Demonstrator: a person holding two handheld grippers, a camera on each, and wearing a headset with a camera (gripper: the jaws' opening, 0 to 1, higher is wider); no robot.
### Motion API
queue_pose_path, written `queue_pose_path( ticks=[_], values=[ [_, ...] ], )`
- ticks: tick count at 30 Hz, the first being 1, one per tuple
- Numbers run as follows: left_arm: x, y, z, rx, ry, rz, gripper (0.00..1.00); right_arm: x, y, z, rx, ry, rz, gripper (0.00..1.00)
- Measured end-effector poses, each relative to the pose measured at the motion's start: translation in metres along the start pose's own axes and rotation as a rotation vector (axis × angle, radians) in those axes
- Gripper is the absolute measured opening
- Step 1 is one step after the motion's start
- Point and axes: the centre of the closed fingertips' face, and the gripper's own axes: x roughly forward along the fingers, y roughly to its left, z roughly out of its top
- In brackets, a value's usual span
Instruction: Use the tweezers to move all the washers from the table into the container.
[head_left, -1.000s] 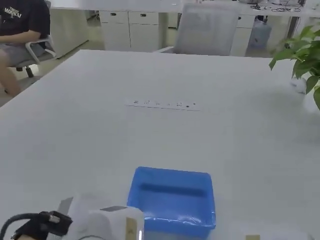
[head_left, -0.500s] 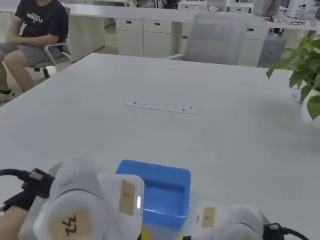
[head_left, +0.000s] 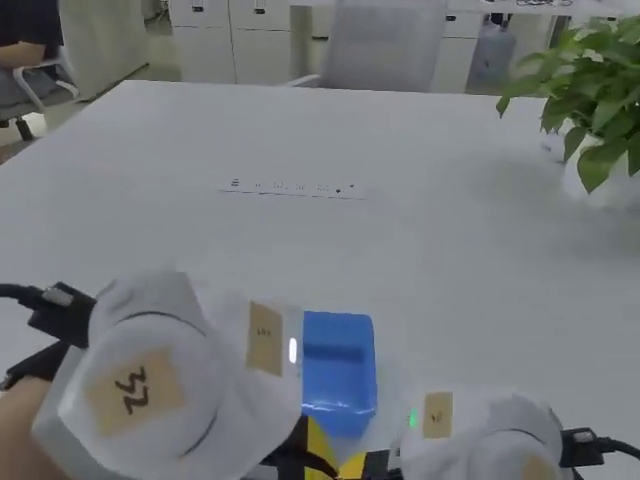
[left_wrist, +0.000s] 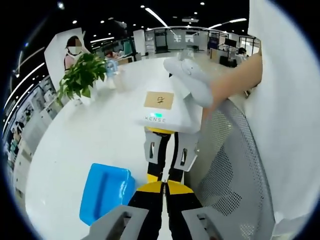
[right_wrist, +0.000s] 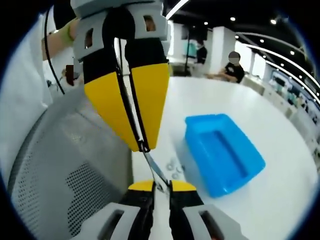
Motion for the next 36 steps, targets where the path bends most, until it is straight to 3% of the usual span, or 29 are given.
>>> queue_pose_path(
  ticks=[2, 6, 9, 13, 16, 25, 36],
  values=[
    [-0.001, 0.001, -0.002, 0.018, -0.001, -0.008, 0.0, 0.002, 0.0, 0.001, 0.005, 0.007, -0.028, 0.06],
    [-0.009, 0.001, -0.01, 0.076, -0.024, -0.058, 0.0, 0.006, -0.001, 0.006, 0.043, 0.036, -0.133, 0.06],
    [-0.011, 0.001, -0.014, 0.083, -0.033, -0.09, 0.0, 0.007, 0.001, 0.005, 0.1, 0.03, -0.157, 0.06],
    [-0.009, 0.005, -0.014, 0.106, -0.027, -0.086, 0.0, 0.005, -0.001, 0.002, 0.083, 0.031, -0.147, 0.06],
    [-0.008, 0.007, -0.01, 0.065, -0.027, -0.072, 0.0, 0.003, -0.004, 0.003, 0.077, 0.029, -0.126, 0.06],
    [0.001, 0.007, -0.006, 0.053, -0.01, -0.082, 0.0, 0.004, -0.005, -0.002, 0.118, -0.013, -0.097, 0.07],
    [0.007, 0.01, -0.011, 0.074, 0.024, -0.104, 0.0, 0.009, -0.008, -0.008, 0.141, -0.015, -0.088, 0.07]
  ],
)
